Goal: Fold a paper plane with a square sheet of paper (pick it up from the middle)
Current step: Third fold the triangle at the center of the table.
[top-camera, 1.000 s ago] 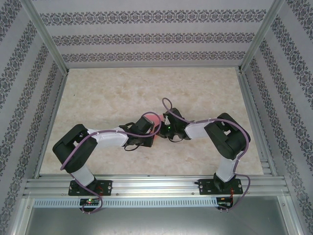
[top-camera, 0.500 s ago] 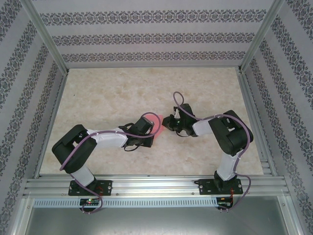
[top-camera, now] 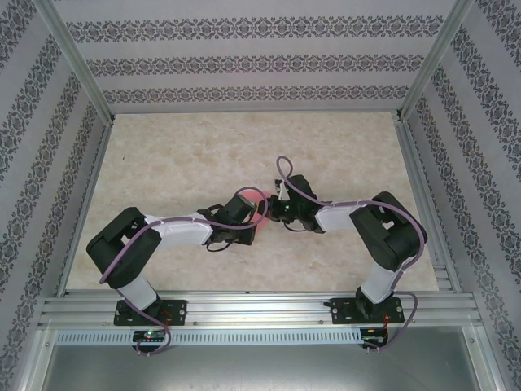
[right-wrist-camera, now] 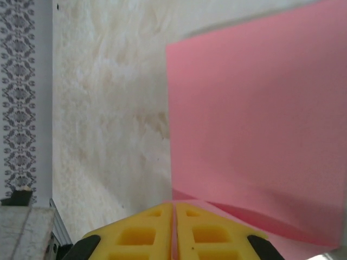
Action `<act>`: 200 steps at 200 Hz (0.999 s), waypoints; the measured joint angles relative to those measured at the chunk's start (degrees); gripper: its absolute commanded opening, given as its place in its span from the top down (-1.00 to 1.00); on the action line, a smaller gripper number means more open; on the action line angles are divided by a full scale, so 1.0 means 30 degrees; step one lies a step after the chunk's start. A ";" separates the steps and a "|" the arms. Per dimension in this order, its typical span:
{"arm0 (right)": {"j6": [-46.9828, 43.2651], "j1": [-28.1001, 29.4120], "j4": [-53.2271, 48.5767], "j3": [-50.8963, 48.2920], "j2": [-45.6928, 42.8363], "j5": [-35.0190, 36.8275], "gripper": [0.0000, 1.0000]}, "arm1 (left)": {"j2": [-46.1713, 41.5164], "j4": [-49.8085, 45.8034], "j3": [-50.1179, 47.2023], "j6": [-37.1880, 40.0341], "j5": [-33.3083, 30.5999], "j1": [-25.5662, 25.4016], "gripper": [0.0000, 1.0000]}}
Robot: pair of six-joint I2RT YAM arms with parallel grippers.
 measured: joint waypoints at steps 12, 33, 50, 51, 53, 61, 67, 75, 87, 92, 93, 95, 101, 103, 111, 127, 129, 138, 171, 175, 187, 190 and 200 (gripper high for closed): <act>0.0022 0.0160 0.0007 0.0000 0.0401 0.0007 0.80 | -0.0007 0.0000 0.0000 0.0000 0.0000 0.0000 0.97; 0.0029 0.0211 -0.0204 0.0000 0.1333 0.0036 0.83 | -0.0058 -0.0073 0.0000 0.0000 0.0007 0.0000 0.94; 0.0168 0.0197 -0.0189 0.0051 0.1552 0.0015 0.84 | -0.0146 -0.0248 0.0015 0.0000 0.0000 0.0000 0.91; 0.0168 0.0197 -0.0197 0.0051 0.1552 0.0015 0.84 | -0.0146 -0.0284 0.0015 0.0000 0.0000 0.0000 0.91; 0.0168 0.0197 -0.0197 0.0051 0.1559 0.0029 0.85 | -0.0160 -0.0299 0.0015 -0.0007 0.0000 0.0000 0.90; 0.0168 0.0204 -0.0226 0.0066 0.1559 0.0066 0.85 | -0.0248 -0.0539 0.0036 0.0000 0.0000 0.0000 0.88; 0.0168 0.0204 -0.0284 0.0087 0.1559 0.0073 0.85 | -0.0306 -0.0729 0.0051 -0.0007 0.0000 0.0000 0.87; 0.0168 0.0204 -0.0306 0.0087 0.1559 0.0087 0.85 | -0.0459 -0.1100 0.0073 -0.0007 0.0044 0.0000 0.85; 0.0160 0.0204 -0.0408 0.0146 0.1559 0.0087 0.85 | -0.0729 -0.1392 0.0073 0.0000 0.0342 0.0000 0.83; 0.0153 0.0204 -0.0495 0.0189 0.1559 0.0087 0.86 | -0.0860 -0.1421 0.0073 -0.0007 0.0561 0.0007 0.82; 0.0153 0.0204 -0.0510 0.0189 0.1559 0.0095 0.85 | -0.0903 -0.1428 0.0073 0.0000 0.0612 0.0015 0.82; 0.0153 0.0204 -0.0546 0.0211 0.1559 0.0095 0.85 | -0.0933 -0.1421 0.0080 -0.0007 0.0685 0.0022 0.82; 0.0153 0.0204 -0.0634 0.0248 0.1559 0.0095 0.85 | -0.1064 -0.1428 0.0146 -0.0007 0.0984 0.0044 0.82; 0.0153 0.0204 -0.0685 0.0270 0.1559 0.0095 0.85 | -0.1093 -0.1428 0.0175 -0.0007 0.1086 0.0044 0.82; 0.0153 0.0204 -0.0823 0.0335 0.1559 0.0102 0.85 | -0.1129 -0.1421 0.0350 -0.0007 0.1435 0.0058 0.82; 0.0146 0.0204 -0.0969 0.0401 0.1559 0.0109 0.85 | -0.1100 -0.1362 0.0736 -0.0007 0.2142 0.0175 0.82; 0.0146 0.0204 -0.1005 0.0415 0.1559 0.0109 0.85 | -0.1093 -0.1355 0.0765 -0.0007 0.2200 0.0182 0.82; 0.0146 0.0204 -0.1064 0.0444 0.1559 0.0124 0.85 | -0.1005 -0.1290 0.0925 -0.0007 0.2601 0.0284 0.82; 0.0146 0.0211 -0.1290 0.0554 0.1581 0.0153 0.85 | 0.0058 -0.1158 0.1064 -0.0015 0.3402 0.0444 0.85; 0.0146 0.0211 -0.1297 0.0554 0.1581 0.0153 0.85 | 0.0204 -0.1158 0.1042 -0.0015 0.3468 0.0459 0.86; 0.0146 0.0211 -0.1297 0.0561 0.1581 0.0153 0.85 | 0.0401 -0.1115 0.0838 -0.0051 0.3592 0.0561 0.86; 0.0146 0.0211 -0.1304 0.0561 0.1581 0.0153 0.85 | 0.0408 -0.1093 0.0736 -0.0095 0.3606 0.0619 0.86; 0.0146 0.0211 -0.1304 0.0568 0.1596 0.0153 0.85 | 0.0386 -0.0794 0.0364 -0.0226 0.3898 0.0823 0.86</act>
